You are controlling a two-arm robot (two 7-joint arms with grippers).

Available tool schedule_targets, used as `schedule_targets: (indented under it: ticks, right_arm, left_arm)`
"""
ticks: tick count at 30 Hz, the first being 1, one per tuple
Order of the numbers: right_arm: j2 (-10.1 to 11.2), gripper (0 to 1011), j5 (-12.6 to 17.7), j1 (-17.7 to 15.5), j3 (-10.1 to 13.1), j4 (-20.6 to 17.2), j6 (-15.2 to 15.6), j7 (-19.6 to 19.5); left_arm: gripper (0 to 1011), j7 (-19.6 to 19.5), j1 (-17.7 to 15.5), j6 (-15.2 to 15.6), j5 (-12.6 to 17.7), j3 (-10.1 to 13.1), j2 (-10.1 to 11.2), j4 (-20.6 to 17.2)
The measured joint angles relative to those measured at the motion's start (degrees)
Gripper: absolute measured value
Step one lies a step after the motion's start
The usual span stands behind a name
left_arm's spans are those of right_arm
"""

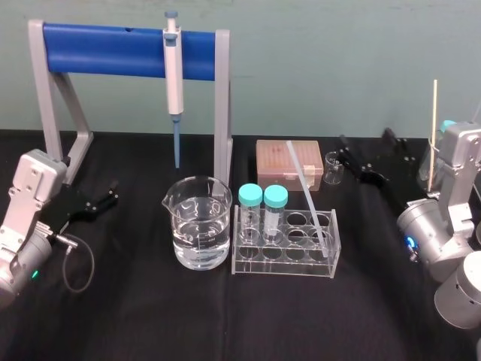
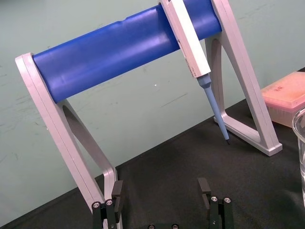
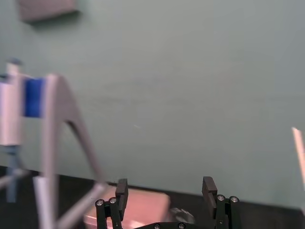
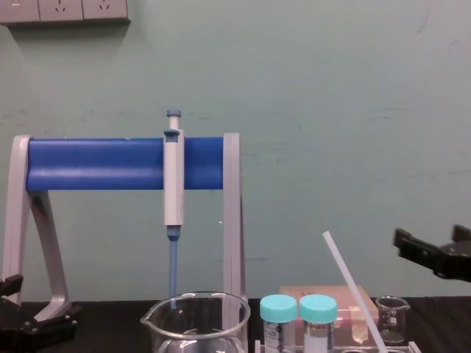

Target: Pick up the stirring rod with one hand, then place it down.

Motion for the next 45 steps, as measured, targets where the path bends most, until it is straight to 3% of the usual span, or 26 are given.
schedule_targets:
  ticks: [3,9,45]
  right_arm:
    - [-0.6,1000,-1.5,-0.1,0.8,0.4,2.3,-3.0]
    - [-1.1,1000,-2.8,0.0,1.5,1.6,4.9,-4.3]
    - [-1.0,1000,-2.6,0.0,1.3,1.3,4.3,-4.2]
  left_arm:
    - [1000,0.0,0.0,0.0,0.0,0.0,0.0,0.0]
    - [1000,0.0,0.0,0.0,0.0,0.0,0.0,0.0]
    - [1000,0.0,0.0,0.0,0.0,0.0,0.0,0.0]
